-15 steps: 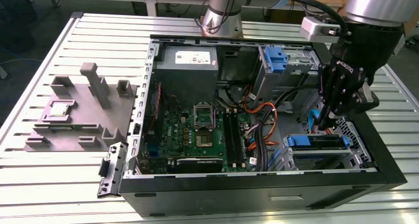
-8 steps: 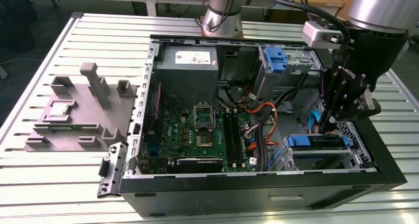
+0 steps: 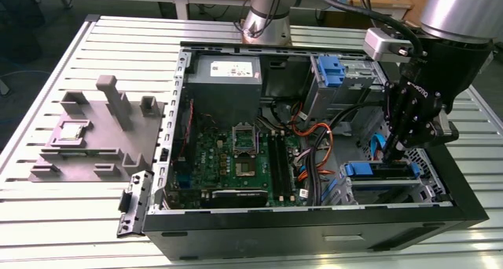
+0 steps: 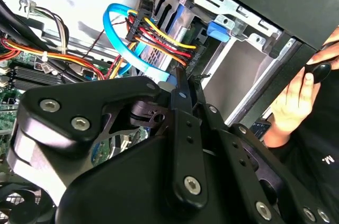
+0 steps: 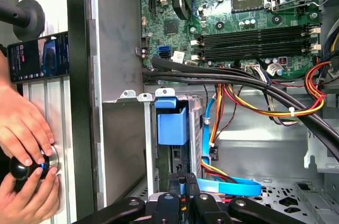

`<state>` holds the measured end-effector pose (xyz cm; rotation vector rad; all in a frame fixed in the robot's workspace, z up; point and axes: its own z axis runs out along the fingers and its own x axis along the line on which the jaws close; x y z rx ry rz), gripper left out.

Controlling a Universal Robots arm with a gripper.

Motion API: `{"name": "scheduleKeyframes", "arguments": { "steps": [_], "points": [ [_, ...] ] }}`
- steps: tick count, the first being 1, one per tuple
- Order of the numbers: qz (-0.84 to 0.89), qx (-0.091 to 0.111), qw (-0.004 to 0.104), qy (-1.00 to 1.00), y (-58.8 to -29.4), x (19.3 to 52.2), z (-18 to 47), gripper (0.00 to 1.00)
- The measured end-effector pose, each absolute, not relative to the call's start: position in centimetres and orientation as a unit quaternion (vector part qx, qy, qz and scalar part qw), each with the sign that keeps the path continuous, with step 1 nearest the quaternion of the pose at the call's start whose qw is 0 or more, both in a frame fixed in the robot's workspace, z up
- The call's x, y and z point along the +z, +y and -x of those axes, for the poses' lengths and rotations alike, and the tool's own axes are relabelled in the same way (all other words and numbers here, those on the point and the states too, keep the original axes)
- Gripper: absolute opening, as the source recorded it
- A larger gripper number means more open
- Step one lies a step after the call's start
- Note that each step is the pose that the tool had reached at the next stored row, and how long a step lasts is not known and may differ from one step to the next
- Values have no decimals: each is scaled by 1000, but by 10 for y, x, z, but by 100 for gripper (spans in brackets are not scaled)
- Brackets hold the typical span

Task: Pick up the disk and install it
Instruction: 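Insert the second disk wire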

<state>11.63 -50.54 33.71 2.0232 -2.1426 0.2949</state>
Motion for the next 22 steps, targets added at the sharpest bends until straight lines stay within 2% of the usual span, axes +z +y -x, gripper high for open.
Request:
{"name": "scheduleKeyframes", "arguments": {
  "steps": [12,18,22],
  "points": [
    [-681,97,87,-721,-509,337,-116,16],
    [-683,81,66,-723,-513,337,-115,16],
    [-683,76,60,-724,-518,337,-114,16]
  ]
}}
